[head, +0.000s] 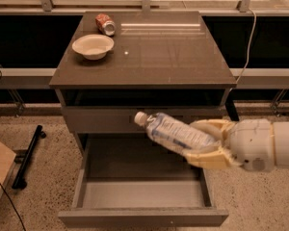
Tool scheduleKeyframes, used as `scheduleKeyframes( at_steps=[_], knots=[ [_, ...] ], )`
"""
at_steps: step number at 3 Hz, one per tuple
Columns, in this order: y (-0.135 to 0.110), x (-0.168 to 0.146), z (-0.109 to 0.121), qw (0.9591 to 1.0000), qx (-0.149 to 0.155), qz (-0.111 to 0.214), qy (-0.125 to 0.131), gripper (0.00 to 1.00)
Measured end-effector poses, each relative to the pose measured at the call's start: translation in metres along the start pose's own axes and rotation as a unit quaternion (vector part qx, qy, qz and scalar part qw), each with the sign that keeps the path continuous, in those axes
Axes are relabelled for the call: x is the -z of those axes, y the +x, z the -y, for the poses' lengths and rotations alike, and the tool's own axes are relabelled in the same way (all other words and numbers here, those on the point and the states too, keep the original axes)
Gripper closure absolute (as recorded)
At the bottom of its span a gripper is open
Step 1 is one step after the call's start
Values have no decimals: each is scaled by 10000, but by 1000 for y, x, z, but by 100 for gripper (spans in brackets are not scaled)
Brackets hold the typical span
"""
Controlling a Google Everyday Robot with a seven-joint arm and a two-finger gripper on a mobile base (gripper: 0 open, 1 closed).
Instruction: Place blue plastic bottle into middle drawer
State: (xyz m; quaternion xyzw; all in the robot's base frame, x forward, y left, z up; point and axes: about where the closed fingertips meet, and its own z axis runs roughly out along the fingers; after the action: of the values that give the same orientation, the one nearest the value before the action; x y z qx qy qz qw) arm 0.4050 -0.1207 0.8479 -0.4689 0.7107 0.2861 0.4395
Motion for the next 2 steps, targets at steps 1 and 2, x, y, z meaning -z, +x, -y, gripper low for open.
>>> scheduleKeyframes(
  at_steps=[1,2],
  knots=[
    [19,-28,-17,9994,-39,48,-337,100],
    [35,-54,-5,9984,-353,242,-374,100]
  ],
)
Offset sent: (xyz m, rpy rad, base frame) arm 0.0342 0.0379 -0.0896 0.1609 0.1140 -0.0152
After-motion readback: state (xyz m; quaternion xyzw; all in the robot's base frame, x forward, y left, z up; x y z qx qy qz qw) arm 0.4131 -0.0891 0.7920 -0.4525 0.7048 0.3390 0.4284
